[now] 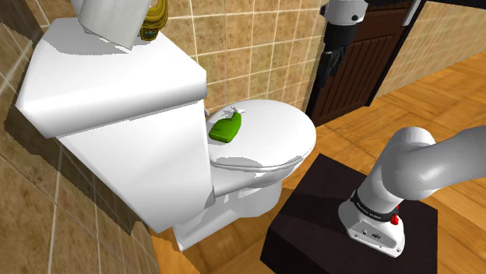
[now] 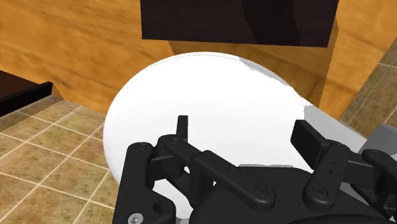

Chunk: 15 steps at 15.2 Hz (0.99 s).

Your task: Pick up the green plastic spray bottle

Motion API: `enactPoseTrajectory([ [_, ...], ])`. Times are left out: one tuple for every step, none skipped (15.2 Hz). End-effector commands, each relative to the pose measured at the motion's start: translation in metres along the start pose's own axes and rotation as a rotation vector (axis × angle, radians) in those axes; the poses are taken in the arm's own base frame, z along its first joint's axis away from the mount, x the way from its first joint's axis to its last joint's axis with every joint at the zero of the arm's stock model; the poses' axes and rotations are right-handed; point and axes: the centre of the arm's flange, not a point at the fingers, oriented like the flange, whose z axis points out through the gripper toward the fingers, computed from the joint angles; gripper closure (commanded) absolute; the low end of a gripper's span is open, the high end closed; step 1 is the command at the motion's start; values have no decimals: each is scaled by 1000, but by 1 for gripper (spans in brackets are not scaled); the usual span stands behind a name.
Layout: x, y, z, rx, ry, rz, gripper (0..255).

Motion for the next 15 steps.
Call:
enactPoseTrajectory([
  [0,0,0,0,0,0,0],
  [11,-2,6,1,0,8,0],
  [22,-5,13,2,1,15,0],
  [34,-7,19,2,1,23,0],
  [45,-9,25,3,2,30,0],
  [56,-11,32,4,2,38,0],
  [68,-13,38,5,3,46,0],
  [79,-15,44,6,3,53,0],
  [90,-17,51,7,4,61,0],
  [102,-18,57,7,4,68,0],
  [113,-20,63,8,5,76,0],
  [125,-22,69,9,5,84,0],
  [136,-23,76,10,5,91,0],
  [147,-24,82,11,6,99,0],
  [159,-26,88,12,6,107,0],
])
